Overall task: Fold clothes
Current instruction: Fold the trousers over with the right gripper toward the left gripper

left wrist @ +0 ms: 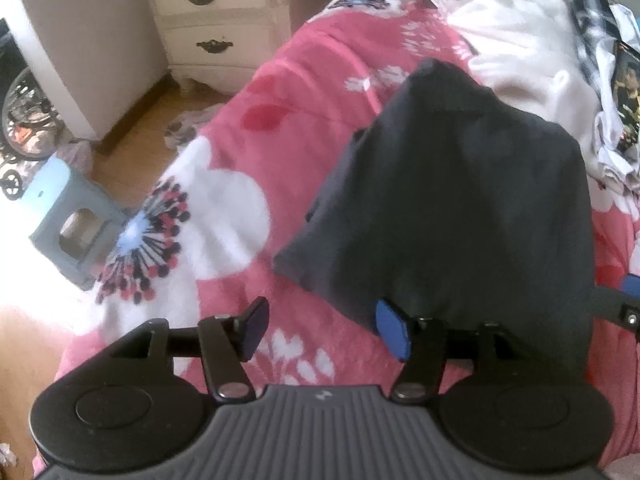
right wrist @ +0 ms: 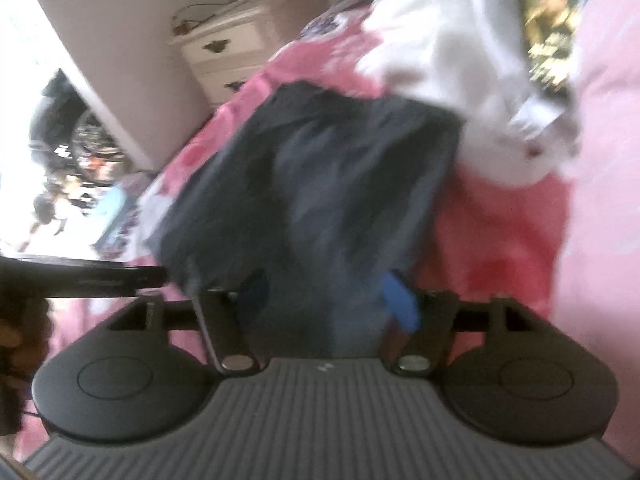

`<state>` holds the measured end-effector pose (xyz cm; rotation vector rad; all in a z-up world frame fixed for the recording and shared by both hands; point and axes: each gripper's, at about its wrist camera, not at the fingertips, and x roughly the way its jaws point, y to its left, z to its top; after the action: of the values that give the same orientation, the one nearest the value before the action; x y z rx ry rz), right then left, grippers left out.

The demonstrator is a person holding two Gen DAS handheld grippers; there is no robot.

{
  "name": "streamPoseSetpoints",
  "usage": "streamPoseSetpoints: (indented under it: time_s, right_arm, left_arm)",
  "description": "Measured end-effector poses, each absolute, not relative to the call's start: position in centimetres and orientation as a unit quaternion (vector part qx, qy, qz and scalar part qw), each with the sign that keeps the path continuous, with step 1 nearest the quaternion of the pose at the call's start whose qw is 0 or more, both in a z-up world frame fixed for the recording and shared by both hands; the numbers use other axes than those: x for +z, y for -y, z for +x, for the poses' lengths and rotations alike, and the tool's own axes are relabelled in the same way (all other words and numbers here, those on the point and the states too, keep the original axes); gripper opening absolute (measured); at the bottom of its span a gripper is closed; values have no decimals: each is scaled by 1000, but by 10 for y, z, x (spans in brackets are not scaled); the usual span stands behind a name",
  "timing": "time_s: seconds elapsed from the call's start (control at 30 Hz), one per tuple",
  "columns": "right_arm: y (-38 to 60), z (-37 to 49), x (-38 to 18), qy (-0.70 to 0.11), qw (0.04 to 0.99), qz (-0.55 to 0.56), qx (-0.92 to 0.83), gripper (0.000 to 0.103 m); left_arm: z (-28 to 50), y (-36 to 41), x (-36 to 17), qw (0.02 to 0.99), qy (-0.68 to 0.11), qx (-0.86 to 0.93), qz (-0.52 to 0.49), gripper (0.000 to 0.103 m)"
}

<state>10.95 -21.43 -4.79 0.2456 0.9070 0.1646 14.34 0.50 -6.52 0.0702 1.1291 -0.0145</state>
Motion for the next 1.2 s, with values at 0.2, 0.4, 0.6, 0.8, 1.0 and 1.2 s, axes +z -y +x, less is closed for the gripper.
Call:
streamPoseSetpoints:
  time_s: [0.2,0.4,0.6,0.8,1.0,1.2]
  right_arm:
    - [225,107,-51,-461,883,87,21,87]
    - [216,104,-61,-469,880,77,8,99]
    - [208,104,-74,-478,877,46,-6,102]
    - [202,103,-86,-488,870,63,23,102]
    - [207,103,-108,-487,868,89,22,102]
    - [213,99,-117,-475,871,122,23,102]
  left_arm:
    - [140,-1,-63,839,-543,3,29,69]
    - [139,-1,-67,834,-551,6,32,69]
    - [137,1,-71,831,-554,10,42,70]
    - [136,3,-75,829,-557,11,49,70]
    - [134,11,-77,828,-556,7,71,72]
    - [134,16,-81,823,-562,4,85,75]
